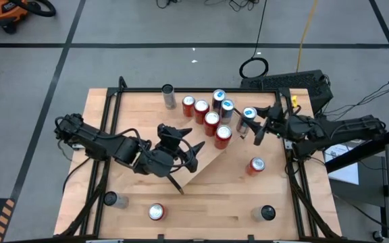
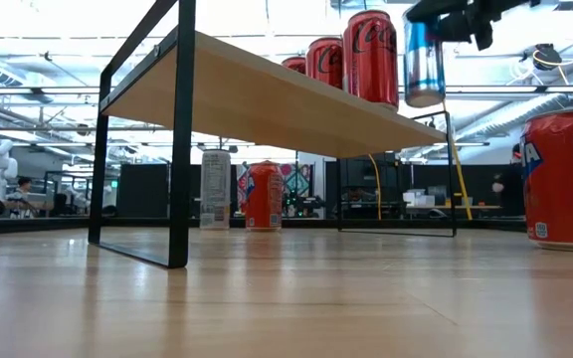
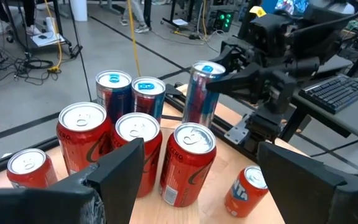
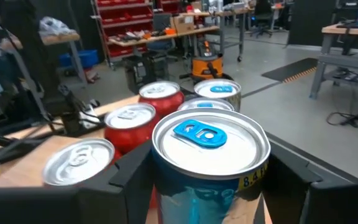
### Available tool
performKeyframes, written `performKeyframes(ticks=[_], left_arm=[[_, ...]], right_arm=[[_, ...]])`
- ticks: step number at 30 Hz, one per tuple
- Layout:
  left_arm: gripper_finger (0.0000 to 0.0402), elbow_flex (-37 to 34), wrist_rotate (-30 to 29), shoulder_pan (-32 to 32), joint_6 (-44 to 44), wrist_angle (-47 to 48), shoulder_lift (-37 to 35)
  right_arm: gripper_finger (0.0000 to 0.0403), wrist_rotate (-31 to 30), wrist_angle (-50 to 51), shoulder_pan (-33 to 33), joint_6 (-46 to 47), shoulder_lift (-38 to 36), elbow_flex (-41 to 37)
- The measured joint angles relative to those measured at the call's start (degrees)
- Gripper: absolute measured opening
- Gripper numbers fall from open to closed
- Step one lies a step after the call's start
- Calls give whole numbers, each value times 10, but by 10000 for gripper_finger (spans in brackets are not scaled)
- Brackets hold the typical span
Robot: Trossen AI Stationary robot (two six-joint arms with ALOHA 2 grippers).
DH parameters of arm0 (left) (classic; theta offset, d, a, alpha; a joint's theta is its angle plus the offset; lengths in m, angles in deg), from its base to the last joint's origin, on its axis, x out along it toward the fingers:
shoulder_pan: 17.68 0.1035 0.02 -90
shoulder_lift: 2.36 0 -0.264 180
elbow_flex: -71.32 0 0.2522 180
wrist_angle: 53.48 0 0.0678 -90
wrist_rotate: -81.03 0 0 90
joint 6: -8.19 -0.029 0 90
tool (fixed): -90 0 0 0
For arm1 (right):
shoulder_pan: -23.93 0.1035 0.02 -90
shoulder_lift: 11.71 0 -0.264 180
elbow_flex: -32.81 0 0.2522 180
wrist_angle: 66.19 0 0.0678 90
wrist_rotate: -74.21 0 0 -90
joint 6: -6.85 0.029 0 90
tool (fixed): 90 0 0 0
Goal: Place canned beverage on shelf
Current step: Put the blue soda can on the shelf
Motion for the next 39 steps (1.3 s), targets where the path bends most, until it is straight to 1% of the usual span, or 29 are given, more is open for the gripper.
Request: performKeyframes(ticks=[3, 7, 9, 14, 19, 21, 28, 33, 39], left_arm=[[313, 0, 0, 0, 0, 1, 0], [313, 0, 0, 0, 0, 3, 0], [313, 0, 0, 0, 0, 4, 0], [313, 0, 0, 0, 0, 5, 0], [313, 0, 0, 0, 0, 9, 0], [313, 0, 0, 1, 0, 12, 0], [313, 0, 0, 3, -1, 33, 0], [313, 0, 0, 3, -2, 33, 0], [313, 0, 0, 3, -5, 34, 0]], right_arm=[[212, 2, 0, -11, 0, 18, 0], [212, 33, -14, -23, -2, 45, 0], [212, 34, -22, -28, -10, 58, 0], [212, 32, -38, -47, -10, 74, 0], [212, 60, -50, -60, 1, 89, 0], [212, 62, -63, -63, 1, 96, 0], [212, 60, -62, -66, 6, 100, -2], [212, 59, -77, -73, 31, 96, -21], [212, 64, -96, -73, 25, 95, -25]])
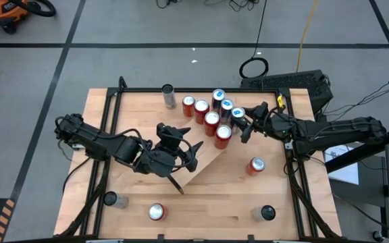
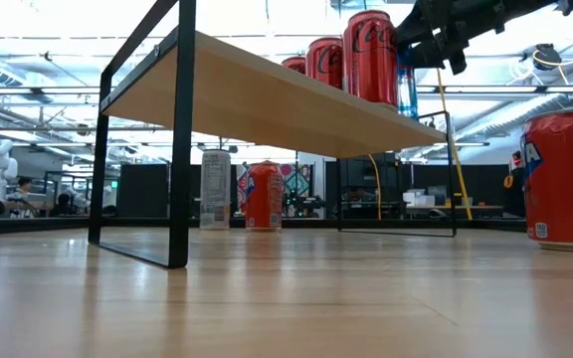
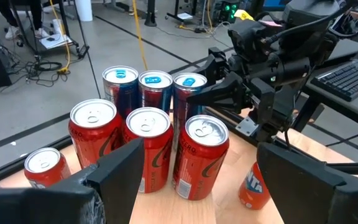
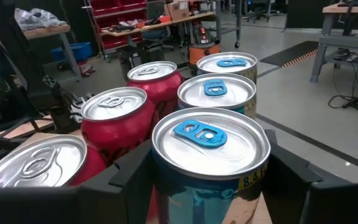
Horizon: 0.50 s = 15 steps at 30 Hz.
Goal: Place canned beverage on shelf
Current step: Put the blue soda can on the shelf
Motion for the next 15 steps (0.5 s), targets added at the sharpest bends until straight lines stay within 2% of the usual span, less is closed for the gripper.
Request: performKeyframes(ticks=[5, 15], left_arm=[[313, 0, 10, 0, 0, 0, 0], [313, 0, 12, 0, -1, 0, 0]], right_arm=[[217, 11, 9, 0, -8, -4, 0], [250, 25, 12, 0, -41, -4, 0]])
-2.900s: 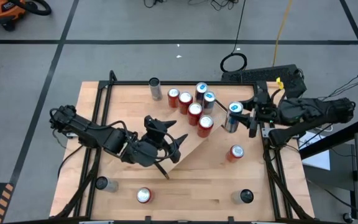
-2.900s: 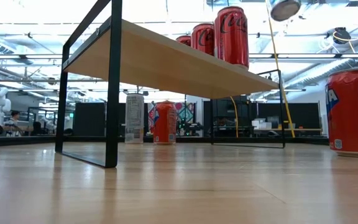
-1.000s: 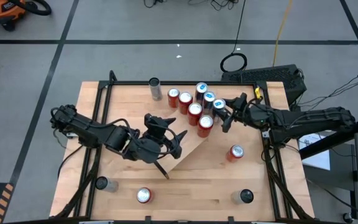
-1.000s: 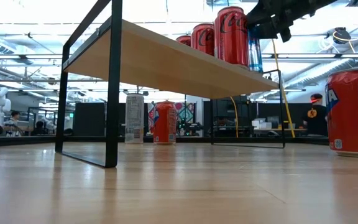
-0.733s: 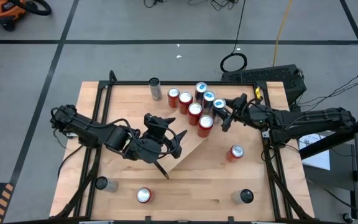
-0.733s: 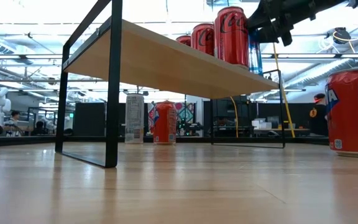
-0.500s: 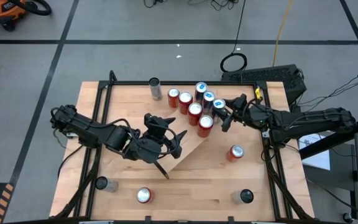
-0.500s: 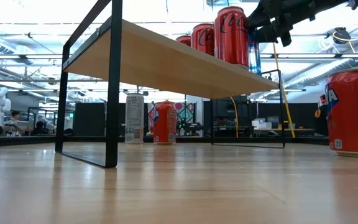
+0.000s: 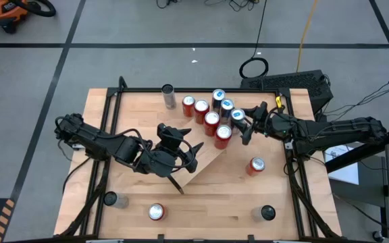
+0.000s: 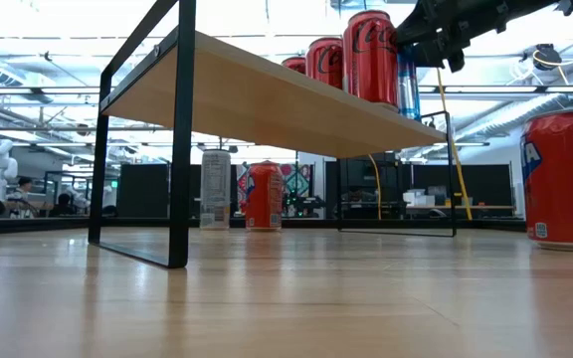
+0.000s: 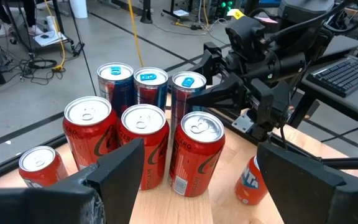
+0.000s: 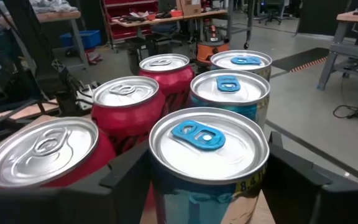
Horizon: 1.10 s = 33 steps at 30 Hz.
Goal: Place canned beverage on shelf
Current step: Put the blue soda can on the shelf, then put the middle orange soda can on the shelf
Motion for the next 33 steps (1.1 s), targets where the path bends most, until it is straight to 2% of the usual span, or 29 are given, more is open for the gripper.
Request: performKeyframes(ticks=[18, 27, 29, 33], left_arm=[[313, 0, 2, 0, 4, 0, 0], [313, 0, 18, -1, 5, 0, 0], [313, 0, 19, -1, 5, 0, 0], [313, 0, 57, -1, 12, 0, 0]], right_arm=[[294, 0, 3, 0, -14, -1, 0], [298, 2, 3, 9, 1, -53, 1], [298, 23, 4, 19, 2, -68, 1], [299, 48, 87, 47, 52, -84, 36]])
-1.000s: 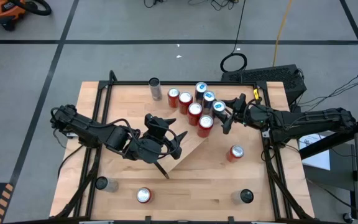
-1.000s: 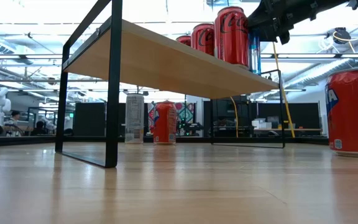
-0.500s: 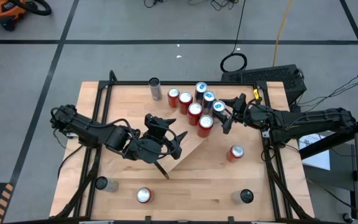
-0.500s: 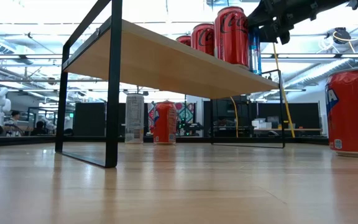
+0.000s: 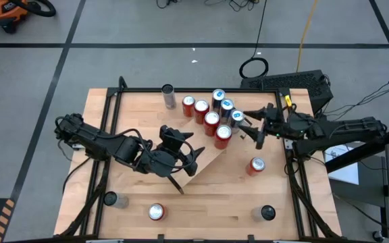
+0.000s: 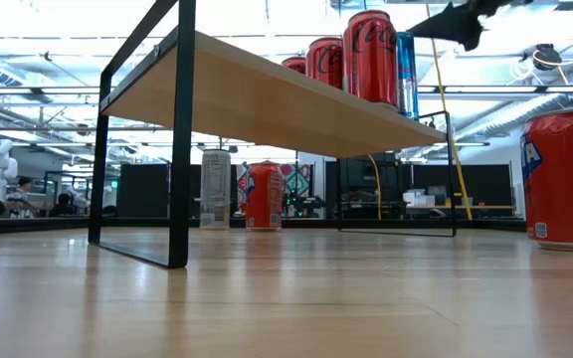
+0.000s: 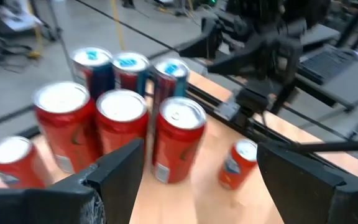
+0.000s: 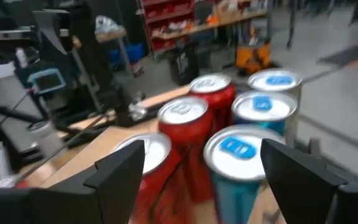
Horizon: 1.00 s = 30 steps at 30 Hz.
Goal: Place canned beverage on shelf
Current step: Put the middle orange soda can on the shelf
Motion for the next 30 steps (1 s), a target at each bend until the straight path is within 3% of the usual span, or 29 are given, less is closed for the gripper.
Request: performKeyframes(ticks=[3, 13, 20, 30], left_arm=[[312, 0, 28, 0, 9, 3, 0], [312, 0, 115, 0, 9, 35, 0], [312, 0, 200, -12, 10, 33, 0], [312, 0, 212, -92, 31, 43, 0]], right_arm=[[299, 8, 83, 30, 33, 5, 44], [299, 31, 214, 120, 143, 55, 174], [273, 69, 235, 187, 290, 105, 203], [245, 74, 249, 286, 420, 174, 220]])
